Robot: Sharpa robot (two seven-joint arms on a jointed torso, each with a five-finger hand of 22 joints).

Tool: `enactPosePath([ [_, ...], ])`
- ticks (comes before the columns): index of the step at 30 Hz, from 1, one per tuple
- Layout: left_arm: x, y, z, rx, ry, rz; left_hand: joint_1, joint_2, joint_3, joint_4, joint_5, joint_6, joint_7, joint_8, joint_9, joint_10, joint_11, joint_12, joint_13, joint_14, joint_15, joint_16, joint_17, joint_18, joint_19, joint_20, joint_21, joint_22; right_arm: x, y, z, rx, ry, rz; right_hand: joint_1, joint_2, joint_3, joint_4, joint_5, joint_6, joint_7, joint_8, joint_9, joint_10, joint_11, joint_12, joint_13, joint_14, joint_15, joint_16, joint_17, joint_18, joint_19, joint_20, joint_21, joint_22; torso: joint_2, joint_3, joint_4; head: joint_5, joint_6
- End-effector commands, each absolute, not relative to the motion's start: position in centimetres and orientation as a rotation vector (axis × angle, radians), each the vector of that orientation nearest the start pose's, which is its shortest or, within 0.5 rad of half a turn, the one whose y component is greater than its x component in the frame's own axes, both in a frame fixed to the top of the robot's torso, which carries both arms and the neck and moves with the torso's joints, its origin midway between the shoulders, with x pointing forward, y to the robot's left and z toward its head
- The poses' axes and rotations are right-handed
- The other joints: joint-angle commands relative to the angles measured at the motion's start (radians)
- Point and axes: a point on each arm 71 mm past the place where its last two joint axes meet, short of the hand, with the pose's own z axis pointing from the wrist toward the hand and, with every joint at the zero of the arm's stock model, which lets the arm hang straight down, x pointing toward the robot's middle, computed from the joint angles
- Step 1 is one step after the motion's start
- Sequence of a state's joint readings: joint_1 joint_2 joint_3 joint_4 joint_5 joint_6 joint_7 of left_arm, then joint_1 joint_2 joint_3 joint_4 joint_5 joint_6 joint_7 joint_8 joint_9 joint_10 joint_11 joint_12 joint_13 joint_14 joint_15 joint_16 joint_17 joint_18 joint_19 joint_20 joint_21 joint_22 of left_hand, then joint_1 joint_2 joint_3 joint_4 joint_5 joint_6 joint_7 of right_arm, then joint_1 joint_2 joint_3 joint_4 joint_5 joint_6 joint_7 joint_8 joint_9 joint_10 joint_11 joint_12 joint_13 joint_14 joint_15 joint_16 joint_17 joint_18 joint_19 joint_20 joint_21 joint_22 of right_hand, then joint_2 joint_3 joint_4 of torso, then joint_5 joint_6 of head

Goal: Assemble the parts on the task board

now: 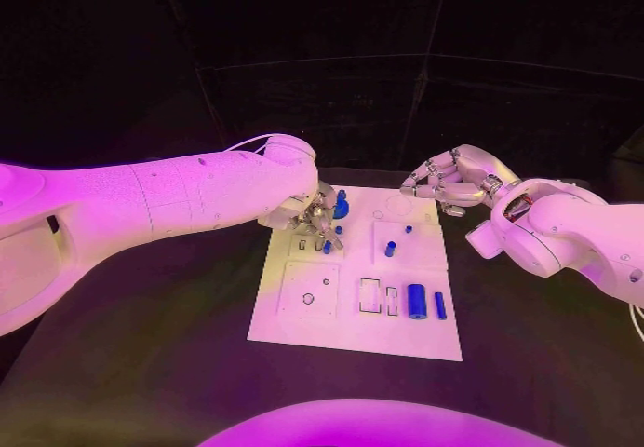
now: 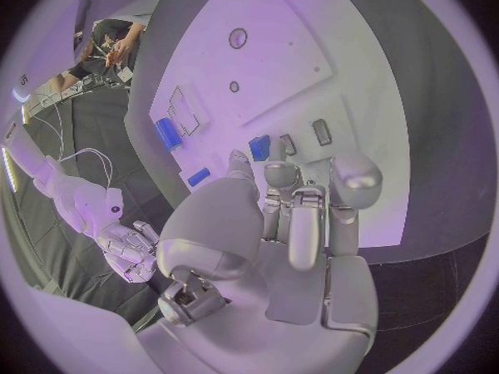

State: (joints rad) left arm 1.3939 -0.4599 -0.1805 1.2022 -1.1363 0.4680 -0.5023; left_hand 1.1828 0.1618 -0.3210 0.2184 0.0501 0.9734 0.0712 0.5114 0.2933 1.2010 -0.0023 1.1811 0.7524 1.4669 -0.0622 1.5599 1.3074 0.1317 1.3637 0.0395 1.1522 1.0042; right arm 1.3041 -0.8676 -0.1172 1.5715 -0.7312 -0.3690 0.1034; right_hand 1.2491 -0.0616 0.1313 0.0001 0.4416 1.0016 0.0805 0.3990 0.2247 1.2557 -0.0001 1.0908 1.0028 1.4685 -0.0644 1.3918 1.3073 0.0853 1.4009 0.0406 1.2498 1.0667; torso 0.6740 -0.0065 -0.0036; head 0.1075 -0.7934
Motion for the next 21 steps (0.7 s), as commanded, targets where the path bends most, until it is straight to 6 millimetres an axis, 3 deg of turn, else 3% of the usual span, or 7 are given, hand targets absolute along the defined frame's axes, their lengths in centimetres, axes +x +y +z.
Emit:
enactPosePath([
  [1,53.01,11.47,-19.76,0.301,2.46,-0.21,0.017,0.004,0.016,-0.006,0.002,-0.009,-0.001,0.01,0.005,0.006,-0.001,0.003,0.002,0.1,-0.006,0.005,0.249,-0.016,0.006,0.001,0.003,0.002,48.57,-19.99,-15.59,0.378,1.661,1.102,0.011,0.003,-0.002,0.0,0.006,-0.009,0.0,0.005,0.002,-0.009,0.001,-0.004,-0.002,0.055,-0.005,-0.004,0.039,0.014,0.0,-0.002,-0.005,-0.001,0.0,-0.0003,-0.0004,0.0,-0.002],
  [18,52.86,11.29,-19.79,0.312,2.466,-0.212,0.063,0.014,0.087,-0.055,0.002,-0.029,-0.001,0.032,0.029,0.008,-0.002,0.001,0.008,0.1,-0.006,0.005,0.249,-0.016,0.006,0.001,0.006,0.006,48.61,-19.68,-15.59,0.341,1.663,1.096,0.02,0.004,0.004,-0.002,0.023,-0.014,0.001,0.01,0.004,-0.011,0.001,-0.006,-0.004,0.054,-0.005,-0.005,0.039,0.014,0.0,-0.002,-0.007,-0.003,0.0,0.0,0.0001,0.002,-0.004],
  [21,52.83,11.31,-19.81,0.315,2.469,-0.211,0.104,0.028,0.125,-0.088,0.002,-0.031,-0.006,0.037,0.034,0.008,-0.007,-0.002,0.007,0.1,-0.009,0.005,0.249,-0.016,0.006,-0.001,0.007,0.007,48.61,-19.63,-15.59,0.338,1.664,1.099,0.022,0.004,0.006,-0.002,0.029,-0.015,0.001,0.012,0.005,-0.012,0.001,-0.007,-0.006,0.055,-0.005,-0.005,0.039,0.014,0.0,-0.002,-0.008,-0.003,0.0,-0.0002,0.0004,0.003,-0.003],
])
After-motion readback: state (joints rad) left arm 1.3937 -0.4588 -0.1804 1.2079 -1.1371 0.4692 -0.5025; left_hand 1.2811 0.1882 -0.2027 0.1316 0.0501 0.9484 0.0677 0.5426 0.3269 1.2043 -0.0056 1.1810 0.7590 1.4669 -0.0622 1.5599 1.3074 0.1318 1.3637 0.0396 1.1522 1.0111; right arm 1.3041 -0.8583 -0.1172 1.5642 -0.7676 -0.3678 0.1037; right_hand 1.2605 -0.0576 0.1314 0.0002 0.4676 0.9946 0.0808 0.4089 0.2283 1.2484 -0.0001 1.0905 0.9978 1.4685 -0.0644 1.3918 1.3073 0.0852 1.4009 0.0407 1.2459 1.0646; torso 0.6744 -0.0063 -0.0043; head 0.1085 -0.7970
